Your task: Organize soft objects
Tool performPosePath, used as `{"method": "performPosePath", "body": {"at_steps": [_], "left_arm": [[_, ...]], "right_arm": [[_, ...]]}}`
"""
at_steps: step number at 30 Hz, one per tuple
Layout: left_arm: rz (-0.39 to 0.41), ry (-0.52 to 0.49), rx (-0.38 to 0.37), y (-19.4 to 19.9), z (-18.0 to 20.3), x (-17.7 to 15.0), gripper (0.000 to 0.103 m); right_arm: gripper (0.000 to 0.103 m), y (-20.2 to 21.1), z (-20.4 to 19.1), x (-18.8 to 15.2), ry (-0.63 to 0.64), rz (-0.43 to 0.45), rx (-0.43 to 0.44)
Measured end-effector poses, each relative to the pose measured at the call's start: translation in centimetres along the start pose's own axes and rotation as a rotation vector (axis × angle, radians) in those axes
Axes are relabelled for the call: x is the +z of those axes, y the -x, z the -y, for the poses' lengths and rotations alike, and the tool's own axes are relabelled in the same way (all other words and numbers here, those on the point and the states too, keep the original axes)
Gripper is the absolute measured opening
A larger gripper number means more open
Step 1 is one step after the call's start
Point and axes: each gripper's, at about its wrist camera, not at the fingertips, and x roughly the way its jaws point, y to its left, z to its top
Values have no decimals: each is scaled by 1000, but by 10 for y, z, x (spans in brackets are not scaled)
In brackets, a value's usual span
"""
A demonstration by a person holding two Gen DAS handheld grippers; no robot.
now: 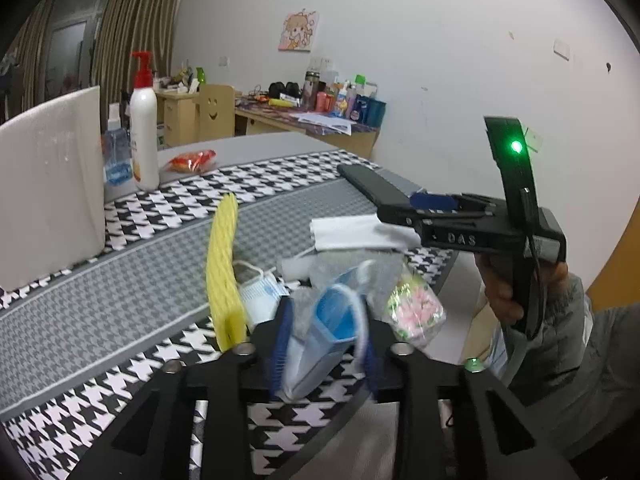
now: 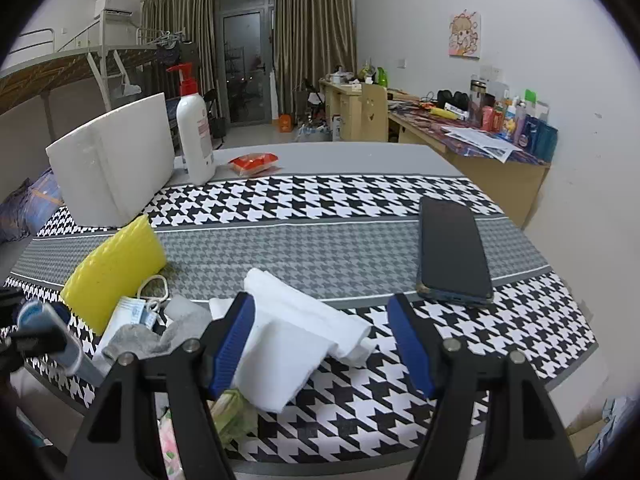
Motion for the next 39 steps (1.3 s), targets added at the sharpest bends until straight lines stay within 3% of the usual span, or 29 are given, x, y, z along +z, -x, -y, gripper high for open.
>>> {"method": "performPosePath", "body": {"at_steps": [2,10,14,21,22,23,24,26,32,39], "left_arm": [[-7,-22,-13,0,4,-4,45],[-58,-59,-40,-13,13,-13,44],[-62,-64,-53,-15,14,-11,17],[-86,-58,-60,-23,11,-8,13],[-89,-56,-61,-23,10,-7,12],[-93,-48,-63,-24,9,-7,11],[-96,-40,-67,-25,7,-6,11],[-103,-29,-68,-27,5,-5,10],[-99,-10,-85,-23,4,0,9],[-49,40,-57,-10,-9,14,8]], "right_arm": [[73,-2,0,1,9,-6,3],[73,-17,3,4,40,-42,8],[73,-31,3,2,70,-100,71],[72,-49,1,0,95,-179,135],[59,-50,4,-1,81,-185,135],[39,-52,6,0,66,-199,148],[34,-54,7,-1,58,-217,160],[16,-54,9,0,39,-224,170],[15,-37,18,6,-20,-174,162],[14,-13,23,19,-74,-67,73]]}}
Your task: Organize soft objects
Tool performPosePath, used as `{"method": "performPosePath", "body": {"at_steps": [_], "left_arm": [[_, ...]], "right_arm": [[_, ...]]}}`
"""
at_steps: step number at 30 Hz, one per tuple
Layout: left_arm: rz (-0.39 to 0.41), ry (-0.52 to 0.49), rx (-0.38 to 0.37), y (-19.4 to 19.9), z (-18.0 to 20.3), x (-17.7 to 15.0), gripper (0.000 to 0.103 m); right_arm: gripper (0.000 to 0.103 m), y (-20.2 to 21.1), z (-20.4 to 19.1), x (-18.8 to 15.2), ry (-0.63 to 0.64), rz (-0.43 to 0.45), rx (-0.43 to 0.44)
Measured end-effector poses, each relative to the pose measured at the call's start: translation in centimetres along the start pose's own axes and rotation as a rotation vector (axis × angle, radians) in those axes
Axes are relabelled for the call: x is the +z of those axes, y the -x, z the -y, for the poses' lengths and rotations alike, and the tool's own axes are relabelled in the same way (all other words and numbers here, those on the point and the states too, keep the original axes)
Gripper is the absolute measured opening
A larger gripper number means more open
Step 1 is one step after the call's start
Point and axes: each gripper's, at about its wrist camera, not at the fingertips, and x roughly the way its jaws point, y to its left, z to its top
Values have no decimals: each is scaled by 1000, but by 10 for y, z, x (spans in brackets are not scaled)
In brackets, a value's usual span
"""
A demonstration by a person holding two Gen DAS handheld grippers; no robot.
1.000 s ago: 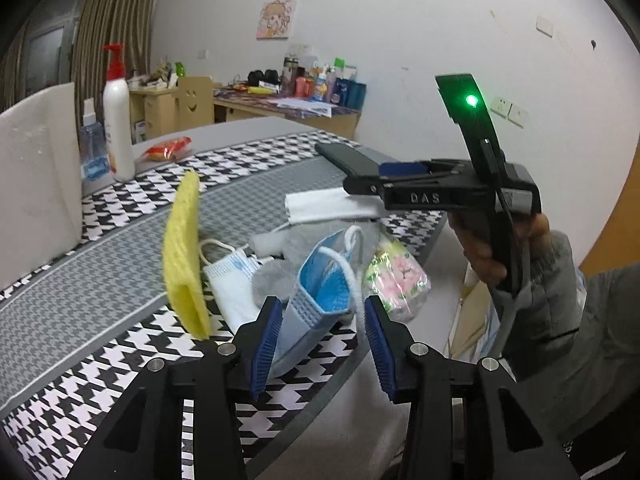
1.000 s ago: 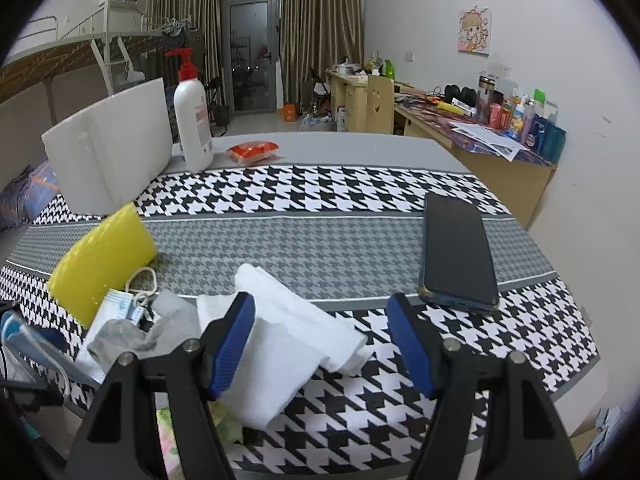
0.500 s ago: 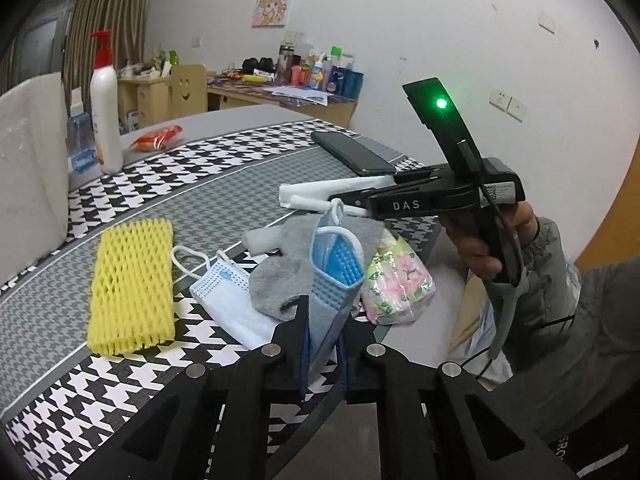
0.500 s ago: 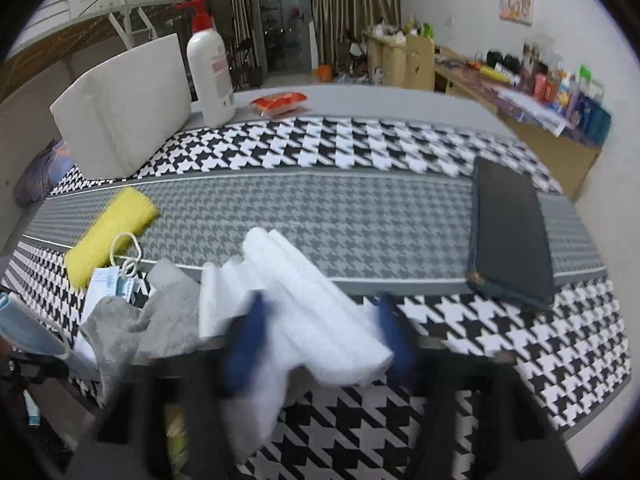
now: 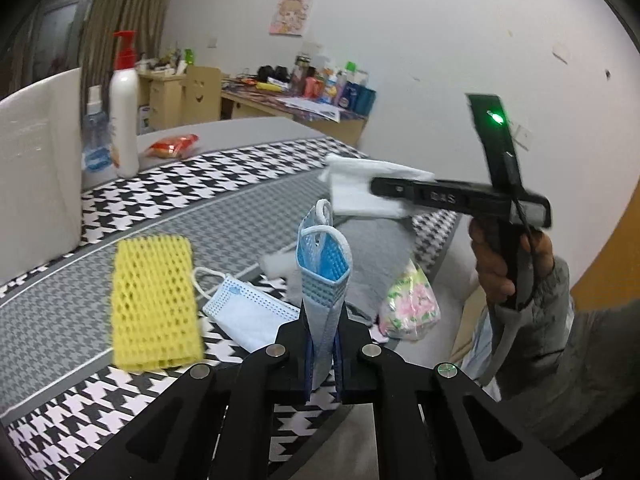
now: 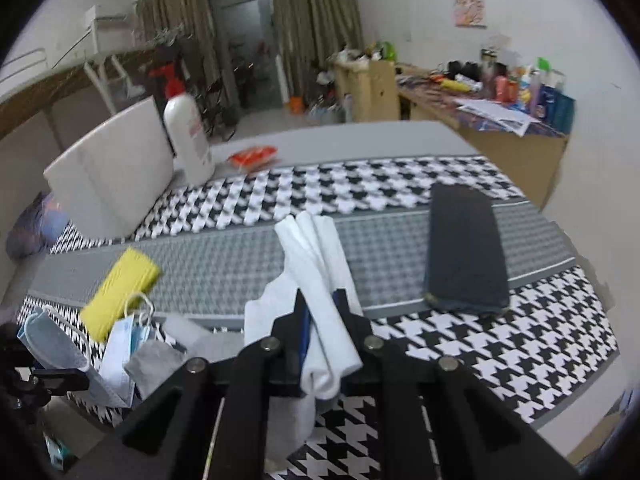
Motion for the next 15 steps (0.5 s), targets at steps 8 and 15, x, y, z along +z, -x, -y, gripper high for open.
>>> {"method": "performPosePath", "body": {"at_steps": [8,15], "left_arm": [[35,17,23,15,-5,6,7],[57,8,-38,13,6,18,7]], "right_arm": [[14,15,-5,14,-20,78,-22],[14,12,-15,11,-9,53,34]]}}
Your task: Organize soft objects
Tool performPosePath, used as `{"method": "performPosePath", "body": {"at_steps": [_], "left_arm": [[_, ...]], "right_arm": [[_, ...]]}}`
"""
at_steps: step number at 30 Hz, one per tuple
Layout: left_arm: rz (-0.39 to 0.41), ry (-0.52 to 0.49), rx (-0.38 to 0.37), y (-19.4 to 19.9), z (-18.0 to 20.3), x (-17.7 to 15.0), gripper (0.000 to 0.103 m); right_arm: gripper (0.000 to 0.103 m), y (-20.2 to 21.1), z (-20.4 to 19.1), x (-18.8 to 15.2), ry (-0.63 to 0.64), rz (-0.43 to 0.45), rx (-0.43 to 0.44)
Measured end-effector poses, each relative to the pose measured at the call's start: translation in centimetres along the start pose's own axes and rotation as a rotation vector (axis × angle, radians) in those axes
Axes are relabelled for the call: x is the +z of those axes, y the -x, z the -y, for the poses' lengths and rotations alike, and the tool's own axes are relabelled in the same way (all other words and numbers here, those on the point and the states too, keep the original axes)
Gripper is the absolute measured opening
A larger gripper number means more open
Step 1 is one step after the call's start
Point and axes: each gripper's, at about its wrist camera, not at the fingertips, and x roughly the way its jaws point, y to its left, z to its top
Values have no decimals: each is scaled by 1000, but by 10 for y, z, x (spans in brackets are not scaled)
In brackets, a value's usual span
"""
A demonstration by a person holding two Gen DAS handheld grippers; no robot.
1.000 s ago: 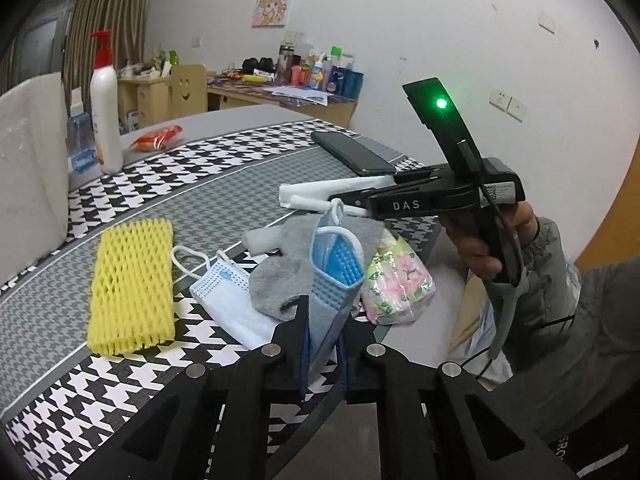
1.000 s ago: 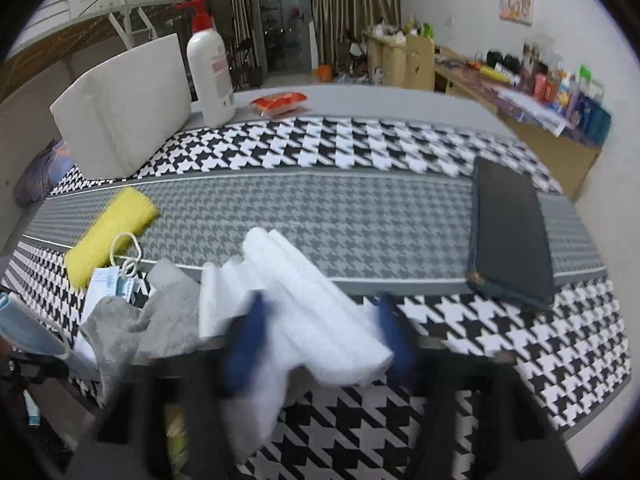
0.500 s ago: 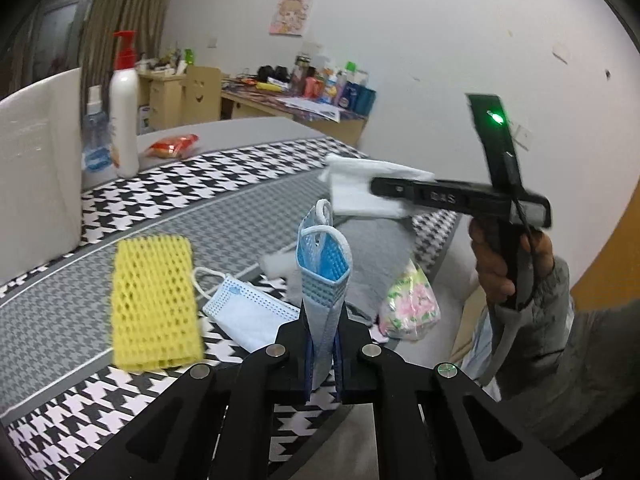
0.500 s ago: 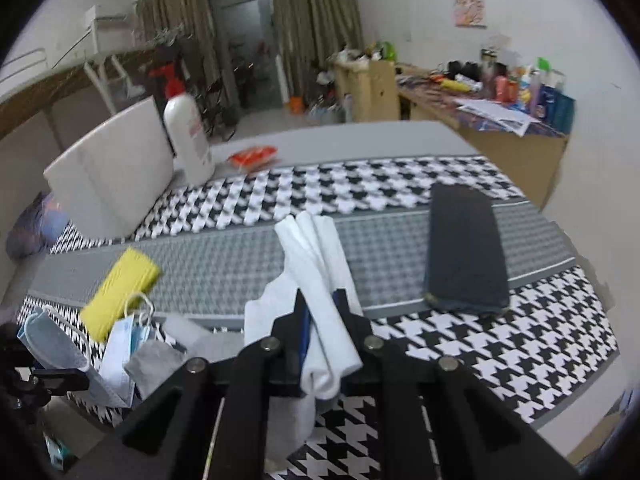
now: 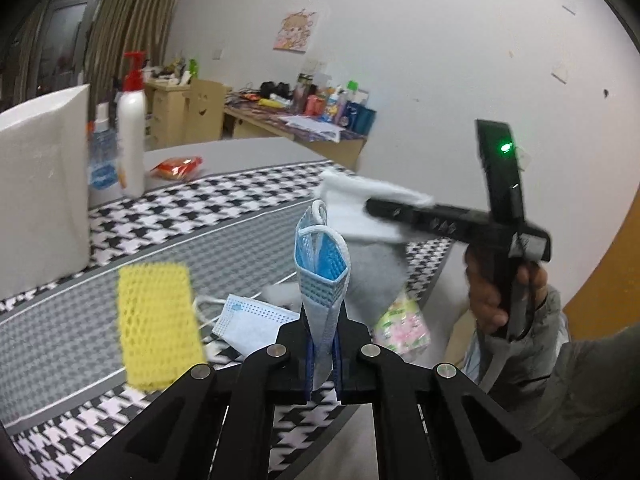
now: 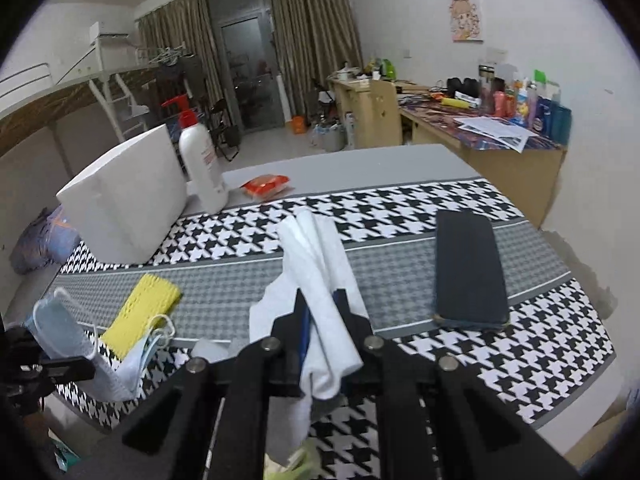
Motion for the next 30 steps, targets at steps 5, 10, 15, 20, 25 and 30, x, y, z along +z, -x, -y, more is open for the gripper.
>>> {"method": "performPosePath", "body": {"at_steps": [5,10,15,20,25,30], "left_arm": [[-24,-19,-53,-23,15,6,7],[-74,12,-57,-52,16,8,6],[-161,27,-11,-84,13,2,4],[-198,22,73,-94,7,-1,4],[-198,-1,95,-91,7,-3,4],[-196,6,99,-87,5,-5,4]], "right_arm": [[14,-6,-4,-6,-5,-30,13],[14,0,-3,-9,-12,-22,23],[14,3,-4,-11,-2,-19,30],[17,13,-3,-9,21,1,6],[29,26,3,-2,33,47,-48],[48,37,5,4,37,92,-74]]}}
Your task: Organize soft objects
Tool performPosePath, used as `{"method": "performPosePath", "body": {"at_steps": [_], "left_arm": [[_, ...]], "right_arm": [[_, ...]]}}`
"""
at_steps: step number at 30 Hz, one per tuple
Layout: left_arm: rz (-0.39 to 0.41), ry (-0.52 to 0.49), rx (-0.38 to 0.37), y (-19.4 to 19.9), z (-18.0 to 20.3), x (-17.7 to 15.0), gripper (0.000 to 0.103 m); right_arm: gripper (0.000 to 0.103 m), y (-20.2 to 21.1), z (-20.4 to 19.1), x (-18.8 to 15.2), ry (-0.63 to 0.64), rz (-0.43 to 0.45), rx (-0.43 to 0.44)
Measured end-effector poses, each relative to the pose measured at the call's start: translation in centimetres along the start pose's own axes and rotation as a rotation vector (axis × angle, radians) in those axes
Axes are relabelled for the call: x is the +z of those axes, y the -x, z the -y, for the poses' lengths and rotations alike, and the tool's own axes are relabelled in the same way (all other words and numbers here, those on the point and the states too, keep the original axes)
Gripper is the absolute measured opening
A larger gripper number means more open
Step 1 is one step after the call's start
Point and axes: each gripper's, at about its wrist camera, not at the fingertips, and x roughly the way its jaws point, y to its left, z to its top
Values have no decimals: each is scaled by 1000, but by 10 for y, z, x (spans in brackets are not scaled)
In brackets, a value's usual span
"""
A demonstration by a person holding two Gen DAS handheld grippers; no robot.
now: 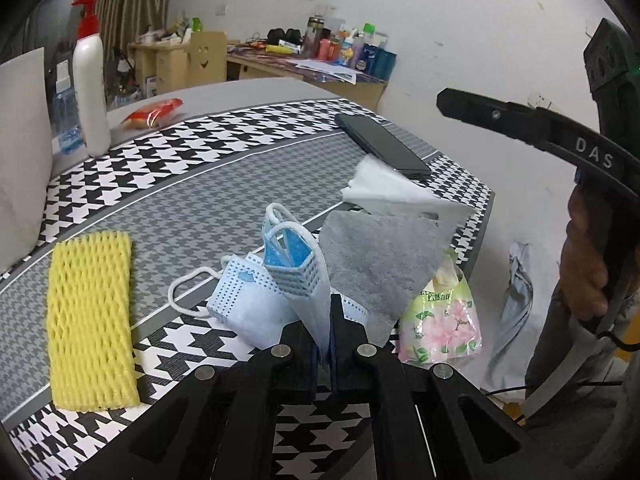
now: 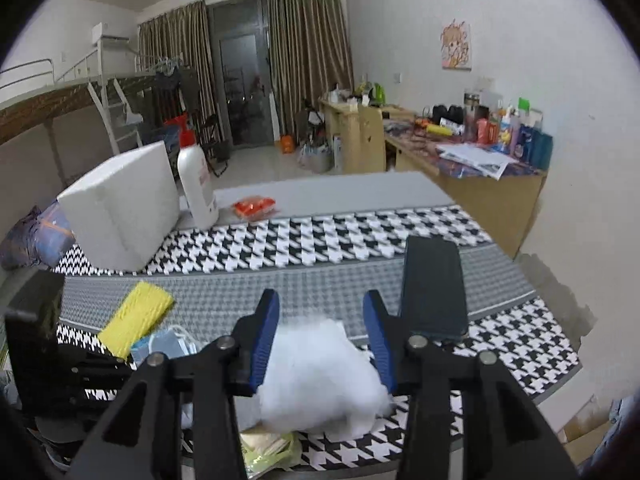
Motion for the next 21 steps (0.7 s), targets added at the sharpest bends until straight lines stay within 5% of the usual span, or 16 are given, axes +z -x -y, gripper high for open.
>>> {"method": "performPosePath", "body": {"at_steps": [7,12,21], "left_arm": [[57,-4,2,26,-3,2,4],[105,6,11,49,-9,3,4],[166,5,44,78,-17,2,4]], "right_arm": [[48,-7,0,-5,19,-20,-13],[57,-31,8,-22,45,-116,-64],[57,-63,33,-38,18,-245,-79]]}}
